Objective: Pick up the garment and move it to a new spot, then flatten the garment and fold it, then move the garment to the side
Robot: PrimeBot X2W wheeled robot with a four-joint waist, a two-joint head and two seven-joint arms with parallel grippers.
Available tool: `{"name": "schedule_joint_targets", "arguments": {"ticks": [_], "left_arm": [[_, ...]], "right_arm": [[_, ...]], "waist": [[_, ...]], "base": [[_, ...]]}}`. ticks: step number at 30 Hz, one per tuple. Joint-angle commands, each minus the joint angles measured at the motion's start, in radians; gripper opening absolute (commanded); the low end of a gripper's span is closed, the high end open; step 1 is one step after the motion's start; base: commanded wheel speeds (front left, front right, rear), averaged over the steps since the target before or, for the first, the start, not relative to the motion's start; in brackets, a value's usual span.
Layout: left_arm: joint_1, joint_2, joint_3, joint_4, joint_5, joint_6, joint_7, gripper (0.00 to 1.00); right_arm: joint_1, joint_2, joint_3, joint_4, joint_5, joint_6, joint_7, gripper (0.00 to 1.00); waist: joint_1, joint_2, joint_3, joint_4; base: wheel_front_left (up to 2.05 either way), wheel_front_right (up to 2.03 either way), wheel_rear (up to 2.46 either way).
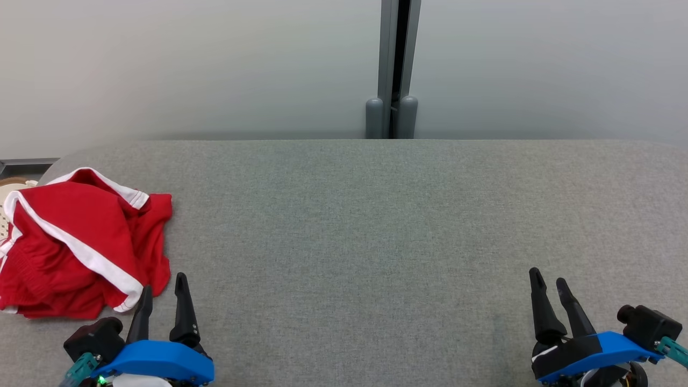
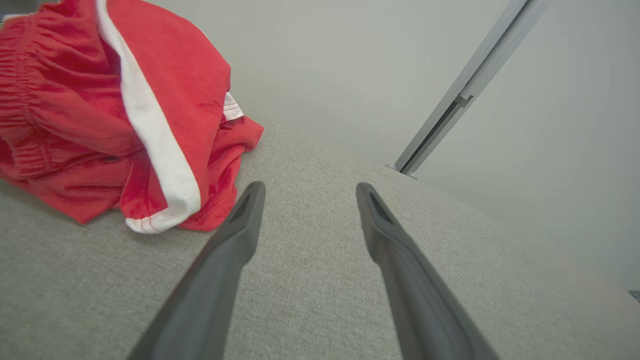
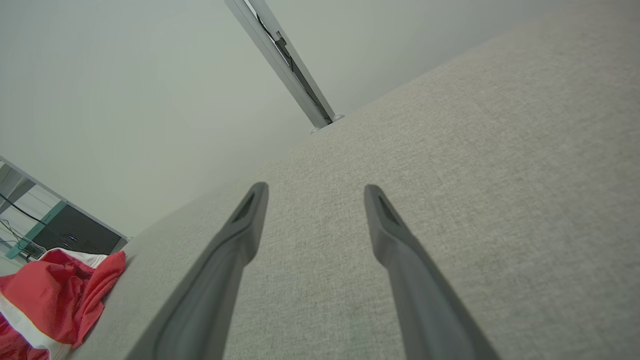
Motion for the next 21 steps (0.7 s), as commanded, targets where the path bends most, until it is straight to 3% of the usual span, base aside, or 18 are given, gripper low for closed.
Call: {"name": "schedule_joint_targets", "arguments": {"ticks": [1,21], "left_arm": [[-0.004,0.009,-0.001,-0.008,0.025,0.004,-0.01,1.0],[0.012,0.017,-0.029,0.026,0.224,0.022,-0.059,1.0]], "right_arm": [[-0.003,-0.005,0.001,-0.005,-0.024,0.002,-0.011,1.0],[0.017,-0.006,0.011,0.026,-0.232,0.002,-0.059,1.0]], "waist": [[0.0,0.0,0.0,-0.001],[0.0,0.0,0.003,-0.002]], "base": [[0.0,0.0,0.0],[0.0,0.0,0.0]]}}
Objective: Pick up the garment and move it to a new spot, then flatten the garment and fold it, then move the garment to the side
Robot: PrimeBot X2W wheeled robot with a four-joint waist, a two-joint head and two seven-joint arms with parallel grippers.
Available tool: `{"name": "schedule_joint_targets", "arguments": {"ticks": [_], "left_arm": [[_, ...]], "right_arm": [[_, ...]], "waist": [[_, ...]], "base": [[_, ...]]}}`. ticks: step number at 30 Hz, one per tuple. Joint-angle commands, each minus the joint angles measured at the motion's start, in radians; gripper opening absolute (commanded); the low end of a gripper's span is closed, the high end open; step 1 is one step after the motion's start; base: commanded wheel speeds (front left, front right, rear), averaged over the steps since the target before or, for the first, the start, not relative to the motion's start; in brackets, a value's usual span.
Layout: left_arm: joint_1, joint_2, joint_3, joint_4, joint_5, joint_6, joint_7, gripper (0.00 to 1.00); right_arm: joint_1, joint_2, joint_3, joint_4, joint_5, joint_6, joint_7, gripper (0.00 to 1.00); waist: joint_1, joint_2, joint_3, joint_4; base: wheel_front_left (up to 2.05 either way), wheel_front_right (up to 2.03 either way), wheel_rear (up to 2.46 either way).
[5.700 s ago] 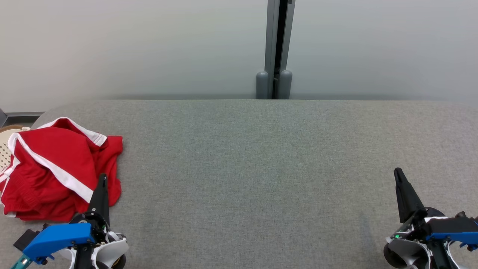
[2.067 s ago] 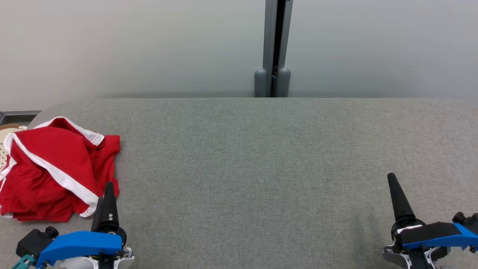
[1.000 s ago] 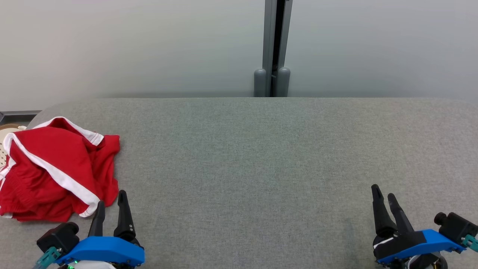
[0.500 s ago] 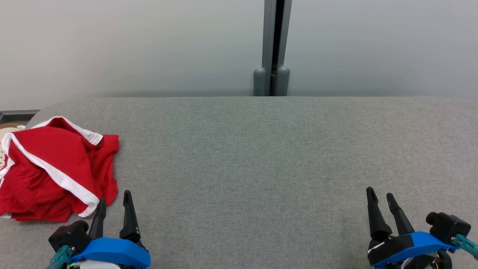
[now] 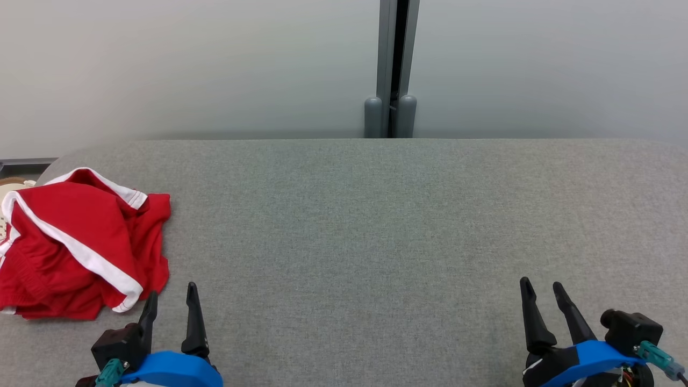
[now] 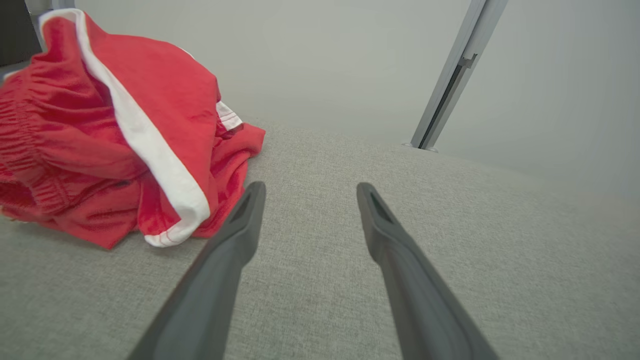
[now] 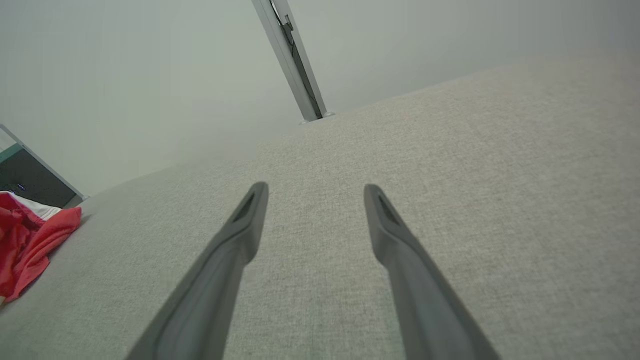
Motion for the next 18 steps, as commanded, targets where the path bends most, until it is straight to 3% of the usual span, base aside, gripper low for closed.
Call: {"name": "schedule_joint_targets", "arguments": {"ticks": [1,18], "left_arm": [[-0.002,0.009,-0.001,-0.003,0.025,0.005,-0.01,1.0],[0.013,0.002,-0.002,0.006,0.162,0.018,-0.046,1.0]], "right_arm": [[0.009,-0.005,0.003,0.0,-0.025,0.002,-0.01,1.0],[0.013,-0.006,0.005,0.018,-0.169,0.002,-0.046,1.0]], "waist": [[0.0,0.0,0.0,0.0],[0.0,0.0,0.006,-0.003]], "base": [[0.0,0.0,0.0],[0.0,0.0,0.0]]}}
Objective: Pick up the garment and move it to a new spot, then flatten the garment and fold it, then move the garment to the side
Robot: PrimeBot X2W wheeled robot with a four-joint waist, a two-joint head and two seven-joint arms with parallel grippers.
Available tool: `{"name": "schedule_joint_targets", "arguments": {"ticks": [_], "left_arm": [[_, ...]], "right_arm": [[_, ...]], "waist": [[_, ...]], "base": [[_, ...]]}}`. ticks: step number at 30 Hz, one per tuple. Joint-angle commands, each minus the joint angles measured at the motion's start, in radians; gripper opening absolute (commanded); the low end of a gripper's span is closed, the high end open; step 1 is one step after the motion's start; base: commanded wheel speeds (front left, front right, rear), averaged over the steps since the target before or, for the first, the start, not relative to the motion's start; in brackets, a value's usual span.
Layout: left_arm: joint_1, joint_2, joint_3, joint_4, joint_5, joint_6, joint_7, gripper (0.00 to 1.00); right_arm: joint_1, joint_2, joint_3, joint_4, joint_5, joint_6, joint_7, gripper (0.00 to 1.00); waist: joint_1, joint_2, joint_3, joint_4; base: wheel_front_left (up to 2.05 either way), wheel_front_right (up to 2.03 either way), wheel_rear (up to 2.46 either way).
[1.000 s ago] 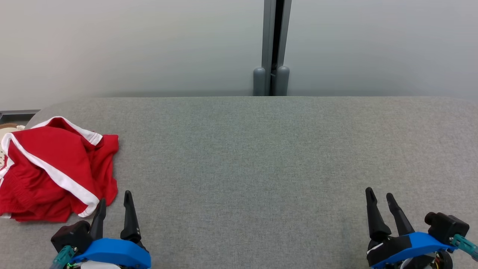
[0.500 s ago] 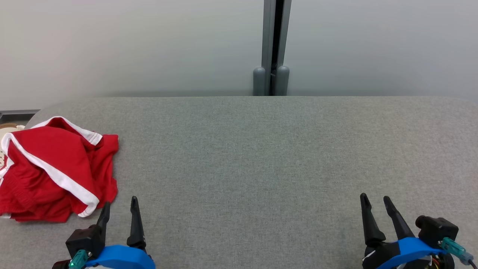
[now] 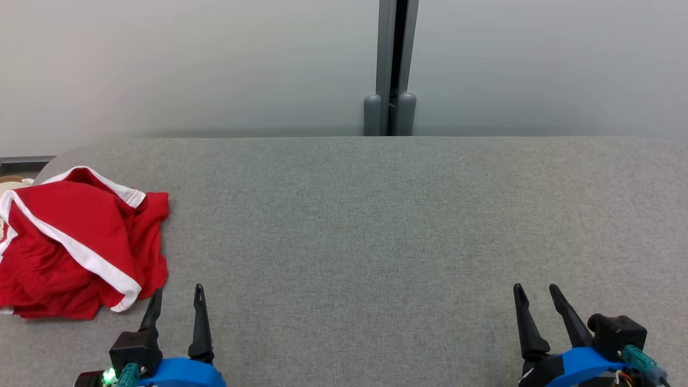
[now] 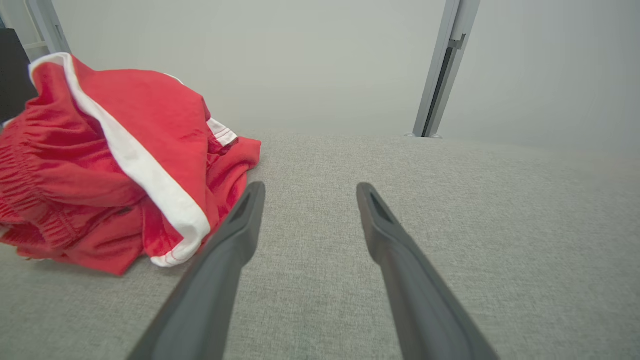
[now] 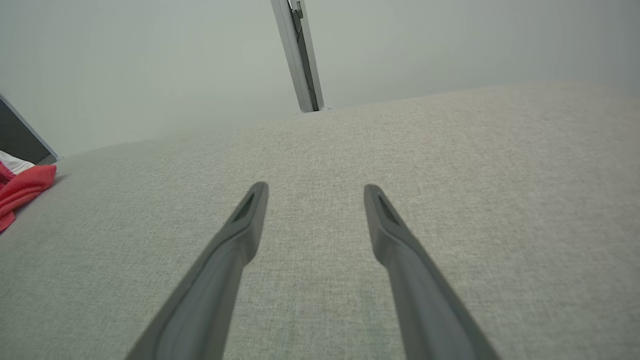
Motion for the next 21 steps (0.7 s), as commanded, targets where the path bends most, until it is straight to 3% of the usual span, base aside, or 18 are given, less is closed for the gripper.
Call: {"name": "schedule_joint_targets", "arguments": {"ticks": [1,12,21], "left_arm": [[0.009,0.004,0.004,-0.001,0.023,0.005,-0.01,1.0],[0.003,-0.002,-0.005,-0.002,0.103,-0.002,-0.028,1.0],[-0.006,-0.012,-0.002,0.017,0.159,-0.001,-0.043,1.0]], "right_arm": [[0.007,-0.006,0.001,-0.002,-0.019,0.001,-0.012,1.0],[0.014,-0.006,0.01,0.002,-0.088,0.001,-0.031,1.0],[0.009,-0.005,0.018,0.01,-0.141,0.001,-0.044,1.0]], "waist": [[0.0,0.0,0.0,-0.001],[0.0,0.0,0.012,0.014],[0.0,0.0,0.039,0.138]], "base": [[0.0,0.0,0.0],[0.0,0.0,0.0],[0.0,0.0,0.0]]}}
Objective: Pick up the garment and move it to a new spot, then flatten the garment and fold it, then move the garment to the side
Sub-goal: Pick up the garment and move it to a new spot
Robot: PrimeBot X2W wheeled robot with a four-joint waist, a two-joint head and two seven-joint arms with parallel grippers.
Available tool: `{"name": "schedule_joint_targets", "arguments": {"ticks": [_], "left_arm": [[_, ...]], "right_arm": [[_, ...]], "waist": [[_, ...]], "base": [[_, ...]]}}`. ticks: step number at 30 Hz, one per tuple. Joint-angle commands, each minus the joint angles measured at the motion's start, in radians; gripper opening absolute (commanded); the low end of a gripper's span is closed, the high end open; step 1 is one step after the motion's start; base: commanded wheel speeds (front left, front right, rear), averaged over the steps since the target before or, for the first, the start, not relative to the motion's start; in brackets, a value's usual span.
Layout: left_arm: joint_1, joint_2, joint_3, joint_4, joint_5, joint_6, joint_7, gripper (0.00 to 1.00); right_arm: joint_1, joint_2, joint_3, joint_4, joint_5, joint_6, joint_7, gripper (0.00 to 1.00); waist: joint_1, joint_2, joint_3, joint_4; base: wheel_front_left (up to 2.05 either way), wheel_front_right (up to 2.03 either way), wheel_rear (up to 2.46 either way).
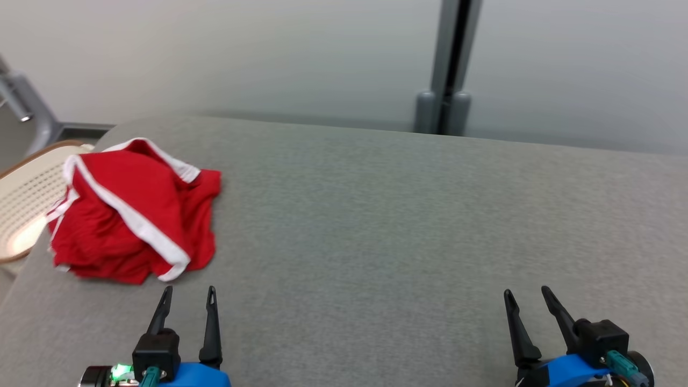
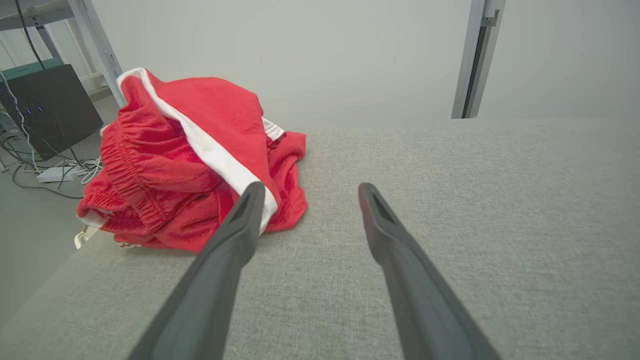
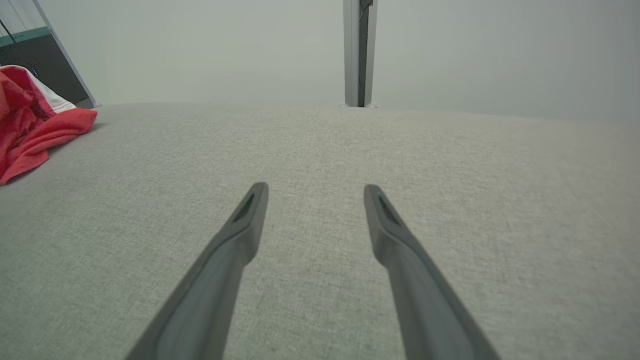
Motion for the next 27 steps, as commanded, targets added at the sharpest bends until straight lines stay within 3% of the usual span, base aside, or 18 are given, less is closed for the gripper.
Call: {"name": "schedule_joint_targets", "arguments": {"ticks": [1,16,21,27], "left_arm": [[-0.007,0.001,0.004,0.004,0.008,-0.001,-0.005,1.0],[0.045,-0.011,0.076,0.025,-0.017,0.007,-0.005,1.0],[0.058,-0.015,0.094,0.024,-0.019,0.0,-0.005,1.0],[0.027,-0.022,0.123,0.025,-0.043,-0.022,-0.005,1.0]], "right_arm": [[0.001,-0.004,0.004,0.001,-0.005,0.0,-0.006,1.0],[-0.038,-0.004,0.068,0.028,0.006,0.0,-0.006,1.0],[-0.034,-0.004,0.078,0.037,0.012,0.0,-0.005,1.0],[-0.045,-0.004,0.087,0.033,0.001,0.0,-0.006,1.0]], "waist": [[0.0,0.0,0.027,0.054],[0.0,0.0,0.034,0.332],[0.0,0.0,0.031,0.372],[0.0,0.0,0.046,0.368]], "base": [[0.0,0.0,0.0],[0.0,0.0,0.0],[0.0,0.0,0.0],[0.0,0.0,0.0]]}}
